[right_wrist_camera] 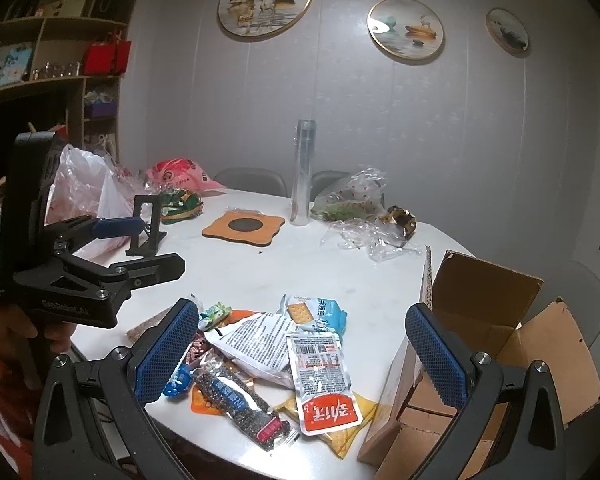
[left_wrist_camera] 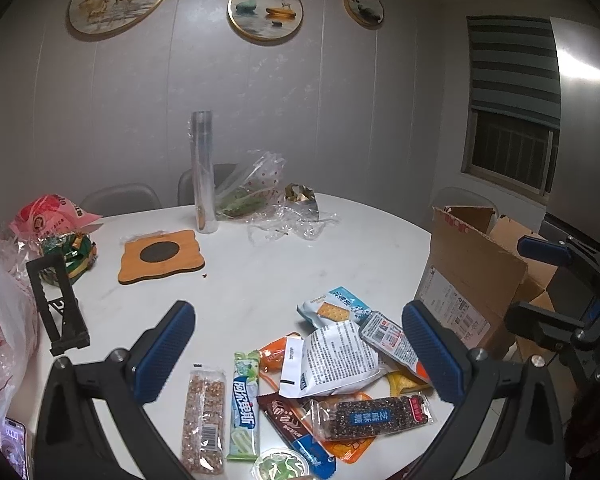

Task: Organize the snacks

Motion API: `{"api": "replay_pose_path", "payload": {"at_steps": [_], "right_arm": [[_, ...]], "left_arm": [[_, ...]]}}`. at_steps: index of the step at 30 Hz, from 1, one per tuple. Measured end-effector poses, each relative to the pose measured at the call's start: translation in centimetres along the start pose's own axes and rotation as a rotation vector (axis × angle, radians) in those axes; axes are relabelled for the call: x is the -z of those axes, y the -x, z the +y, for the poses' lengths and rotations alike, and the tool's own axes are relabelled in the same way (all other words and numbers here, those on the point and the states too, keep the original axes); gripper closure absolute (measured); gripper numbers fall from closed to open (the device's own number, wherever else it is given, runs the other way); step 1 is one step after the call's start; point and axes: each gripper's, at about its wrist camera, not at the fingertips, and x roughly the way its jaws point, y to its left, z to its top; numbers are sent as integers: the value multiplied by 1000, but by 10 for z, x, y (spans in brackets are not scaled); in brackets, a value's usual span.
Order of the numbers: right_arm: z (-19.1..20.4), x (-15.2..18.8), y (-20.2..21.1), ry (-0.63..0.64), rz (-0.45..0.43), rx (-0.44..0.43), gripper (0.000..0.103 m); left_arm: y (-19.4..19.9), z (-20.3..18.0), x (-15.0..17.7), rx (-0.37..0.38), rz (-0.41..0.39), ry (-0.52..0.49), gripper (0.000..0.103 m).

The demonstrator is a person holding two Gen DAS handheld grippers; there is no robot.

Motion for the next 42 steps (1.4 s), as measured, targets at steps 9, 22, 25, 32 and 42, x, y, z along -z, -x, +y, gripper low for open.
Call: {"api": "replay_pose_path", "payload": {"at_steps": [9,22,25,32,42], "right_arm": [[1,5,4,-7,3,9,0],[-1,5,3,-23,0,6,0],[0,6,3,-22,1,6,0],[0,7,3,-28,5,9,0],[7,5,3,-4,-20,22,0]], "left_arm": [[4,2,0,-1,-4,4,1],[6,4,1,0,-5,7,1],[6,5,1,1,-5,7,1],[5,3,3,6,0,3,1],[6,4,4,12,2,-4,1]]}}
